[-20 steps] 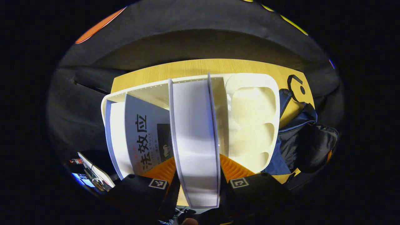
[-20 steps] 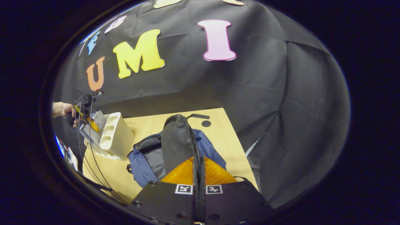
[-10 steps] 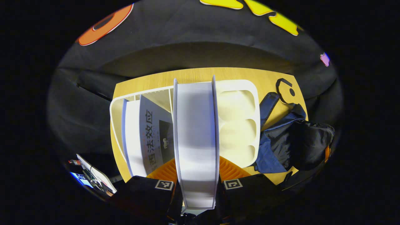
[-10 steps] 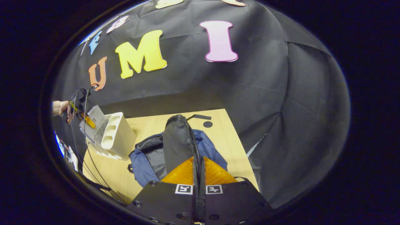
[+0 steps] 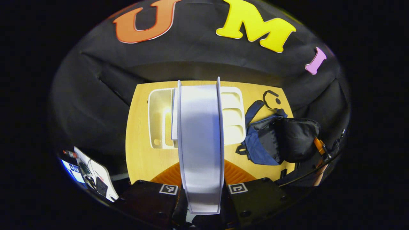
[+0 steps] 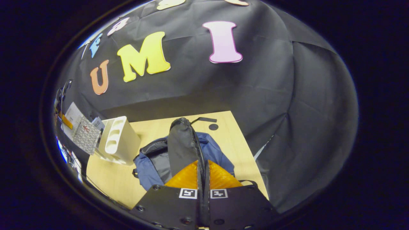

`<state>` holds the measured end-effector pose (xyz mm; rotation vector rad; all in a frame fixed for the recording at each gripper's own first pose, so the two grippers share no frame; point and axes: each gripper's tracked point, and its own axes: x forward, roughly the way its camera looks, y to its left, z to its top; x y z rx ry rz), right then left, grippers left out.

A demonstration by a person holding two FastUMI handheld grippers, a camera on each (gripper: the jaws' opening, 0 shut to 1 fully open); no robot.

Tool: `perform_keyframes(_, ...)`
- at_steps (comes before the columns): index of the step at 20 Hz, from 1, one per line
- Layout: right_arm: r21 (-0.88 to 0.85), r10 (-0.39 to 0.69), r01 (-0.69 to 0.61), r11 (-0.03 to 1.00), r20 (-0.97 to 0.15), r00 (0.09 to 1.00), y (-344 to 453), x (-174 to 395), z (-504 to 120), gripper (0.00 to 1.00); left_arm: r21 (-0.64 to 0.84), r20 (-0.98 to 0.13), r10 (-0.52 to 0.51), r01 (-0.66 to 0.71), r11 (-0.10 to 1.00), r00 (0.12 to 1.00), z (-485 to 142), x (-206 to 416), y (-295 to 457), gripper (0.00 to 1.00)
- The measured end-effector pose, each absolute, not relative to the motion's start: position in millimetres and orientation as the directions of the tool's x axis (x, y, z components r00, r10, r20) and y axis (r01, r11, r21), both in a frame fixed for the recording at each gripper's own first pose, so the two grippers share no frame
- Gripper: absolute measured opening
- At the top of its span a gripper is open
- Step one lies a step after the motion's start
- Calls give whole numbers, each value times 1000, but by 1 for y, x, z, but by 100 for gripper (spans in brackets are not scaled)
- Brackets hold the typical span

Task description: Open the schoolbag, grab two books from the bookshelf and put them into the schoolbag.

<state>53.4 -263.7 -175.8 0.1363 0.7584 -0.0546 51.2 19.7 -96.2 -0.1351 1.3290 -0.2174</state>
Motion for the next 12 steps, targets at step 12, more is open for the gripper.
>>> perform_keyframes(12,-16,-28,25,1000,-699,715,-250,61,-168,0,-745,-628,-728,58,664,275,-126,-16,-171,43)
